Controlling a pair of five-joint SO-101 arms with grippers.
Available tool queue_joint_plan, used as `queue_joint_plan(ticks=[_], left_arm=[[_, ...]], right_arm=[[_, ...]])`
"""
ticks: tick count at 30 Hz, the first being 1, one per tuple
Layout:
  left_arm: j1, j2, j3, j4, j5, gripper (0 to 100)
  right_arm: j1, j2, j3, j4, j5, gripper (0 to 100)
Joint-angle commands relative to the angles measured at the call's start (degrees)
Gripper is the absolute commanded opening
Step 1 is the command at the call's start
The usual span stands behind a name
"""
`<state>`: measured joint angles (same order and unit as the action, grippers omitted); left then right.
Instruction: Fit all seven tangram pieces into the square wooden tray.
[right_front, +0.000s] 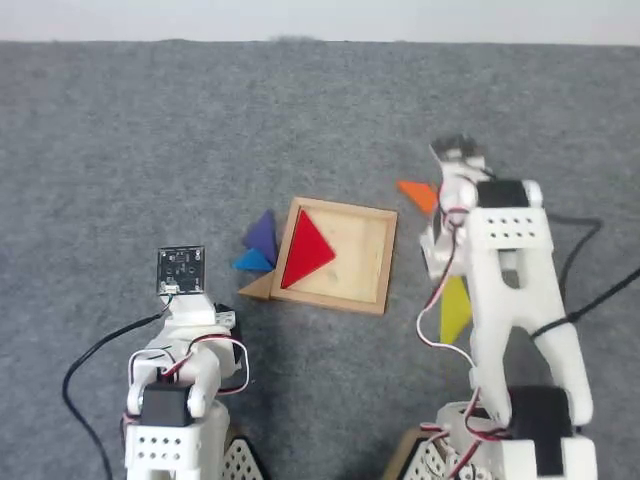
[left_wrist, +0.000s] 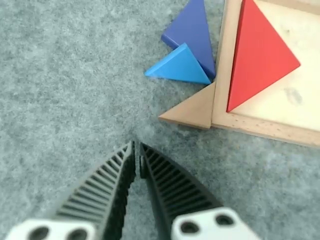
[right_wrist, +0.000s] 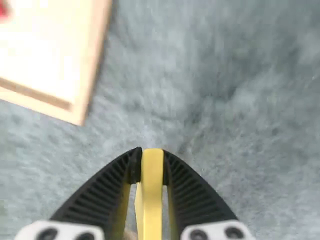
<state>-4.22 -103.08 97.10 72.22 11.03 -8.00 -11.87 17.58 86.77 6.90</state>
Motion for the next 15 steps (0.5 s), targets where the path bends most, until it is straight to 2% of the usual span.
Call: queue_joint_plan(ticks=[1,6,9,13,15], left_arm=[[-0.35,-1.14,-0.66,0.09,-0.53,1],[-0.35,-1.14,-0.66,0.09,-0.53,1],[-0.35,-1.14,-0.66,0.09,-0.53,1],[-0.35,-1.14,-0.66,0.09,-0.53,1],[-0.35,-1.14,-0.66,0.09,-0.53,1]], right_arm=[[-4.62,3.30,-12.13,2.51,-4.13,0.7],[-9.45,16.48,-23.12,-1.54,-11.52,0.7],[-10.42,23.52,-30.07,-4.09,-18.46,0.7],[-10.42,27.21,-35.60,-8.92,-28.66,0.7],[-11.56,27.30,-35.52,-13.05,-31.38,0.7]])
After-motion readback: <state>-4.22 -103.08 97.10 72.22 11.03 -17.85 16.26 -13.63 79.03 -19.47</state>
